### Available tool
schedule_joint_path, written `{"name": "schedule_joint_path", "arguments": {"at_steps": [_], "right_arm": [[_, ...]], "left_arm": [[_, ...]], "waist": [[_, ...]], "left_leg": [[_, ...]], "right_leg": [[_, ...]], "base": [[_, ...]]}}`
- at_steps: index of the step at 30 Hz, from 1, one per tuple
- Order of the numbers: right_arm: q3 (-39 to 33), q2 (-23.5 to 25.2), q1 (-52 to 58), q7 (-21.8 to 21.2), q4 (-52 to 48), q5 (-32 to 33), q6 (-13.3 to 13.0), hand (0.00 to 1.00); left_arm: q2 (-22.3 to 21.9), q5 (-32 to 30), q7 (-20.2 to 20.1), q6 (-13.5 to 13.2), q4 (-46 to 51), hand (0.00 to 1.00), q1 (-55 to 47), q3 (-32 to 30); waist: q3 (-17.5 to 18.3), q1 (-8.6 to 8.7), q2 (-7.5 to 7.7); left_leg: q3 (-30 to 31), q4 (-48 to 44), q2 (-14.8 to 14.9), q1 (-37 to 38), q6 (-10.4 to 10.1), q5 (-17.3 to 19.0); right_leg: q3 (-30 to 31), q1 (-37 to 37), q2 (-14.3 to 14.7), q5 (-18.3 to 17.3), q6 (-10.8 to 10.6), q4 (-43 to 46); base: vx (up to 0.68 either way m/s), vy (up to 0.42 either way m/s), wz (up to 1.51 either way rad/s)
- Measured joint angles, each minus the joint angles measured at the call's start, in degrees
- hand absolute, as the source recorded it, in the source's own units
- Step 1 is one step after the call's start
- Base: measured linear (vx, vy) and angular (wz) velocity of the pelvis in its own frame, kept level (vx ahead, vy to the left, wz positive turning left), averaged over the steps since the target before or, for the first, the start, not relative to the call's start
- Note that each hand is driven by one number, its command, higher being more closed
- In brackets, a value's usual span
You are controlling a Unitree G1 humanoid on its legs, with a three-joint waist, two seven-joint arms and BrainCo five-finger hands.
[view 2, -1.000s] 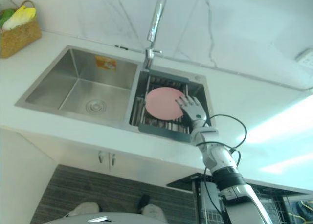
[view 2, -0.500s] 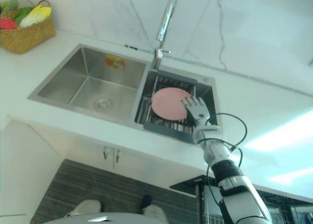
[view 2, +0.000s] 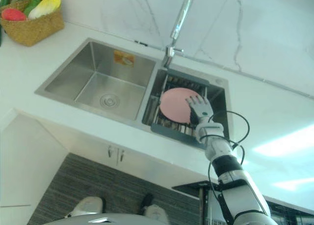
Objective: Walk over to the sink, pick up the cup, carry it to the dishwasher, place the cup inside the dishwasher, then close the dishwasher door
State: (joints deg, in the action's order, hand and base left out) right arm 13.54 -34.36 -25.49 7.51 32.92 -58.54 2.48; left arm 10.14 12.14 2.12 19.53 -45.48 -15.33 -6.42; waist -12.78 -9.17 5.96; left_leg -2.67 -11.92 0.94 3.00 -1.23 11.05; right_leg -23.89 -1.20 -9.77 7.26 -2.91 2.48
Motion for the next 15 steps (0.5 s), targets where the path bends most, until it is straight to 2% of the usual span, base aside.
{"name": "schedule_joint_path", "arguments": {"at_steps": [1, 2, 11, 15], "right_arm": [[0.0, 0.01, 0.0, 0.54, 0.01, 0.27, 0.12, 0.0], [0.0, 0.01, 0.0, 0.72, 0.01, 0.28, 0.14, 1.0], [1.86, 0.6, -0.07, 1.17, 1.72, 0.29, 0.52, 1.0], [2.04, 0.86, -0.29, 0.0, 2.26, 0.36, 0.66, 1.0]], "left_arm": [[0.0, -0.01, 0.0, -0.02, -0.01, 0.0, -0.03, 0.07], [0.0, -0.02, -0.01, -0.07, -0.02, 0.0, -0.03, 0.18], [0.07, -0.03, -0.15, -0.7, -0.11, 0.0, -0.02, 0.3], [0.06, -0.03, -0.39, -0.76, -0.18, 0.0, -0.03, 0.3]], "waist": [[-0.01, -0.02, 0.0], [-0.02, -0.02, -0.02], [-0.39, -0.08, -0.14], [-0.47, -0.19, -0.22]], "left_leg": [[0.33, 0.0, 0.02, 0.02, 0.0, 0.0], [0.43, 0.0, 0.07, 0.04, 0.0, -0.01], [0.89, 0.03, 0.23, 0.06, -0.05, -0.34], [1.06, 0.16, 0.33, 0.06, -0.18, -0.57]], "right_leg": [[-0.3, -0.1, -0.02, 0.0, 0.0, 0.18], [-0.38, -0.1, -0.02, 0.0, 0.01, 0.38], [-0.63, -0.16, 0.04, 0.02, 0.04, 0.73], [-0.74, -0.25, 0.1, 0.05, 0.07, 0.78]], "base": [[-0.01, -0.006, 0.1], [-0.01, -0.005, 0.08], [-0.01, -0.004, 0.01], [-0.01, -0.006, 0.02]]}}
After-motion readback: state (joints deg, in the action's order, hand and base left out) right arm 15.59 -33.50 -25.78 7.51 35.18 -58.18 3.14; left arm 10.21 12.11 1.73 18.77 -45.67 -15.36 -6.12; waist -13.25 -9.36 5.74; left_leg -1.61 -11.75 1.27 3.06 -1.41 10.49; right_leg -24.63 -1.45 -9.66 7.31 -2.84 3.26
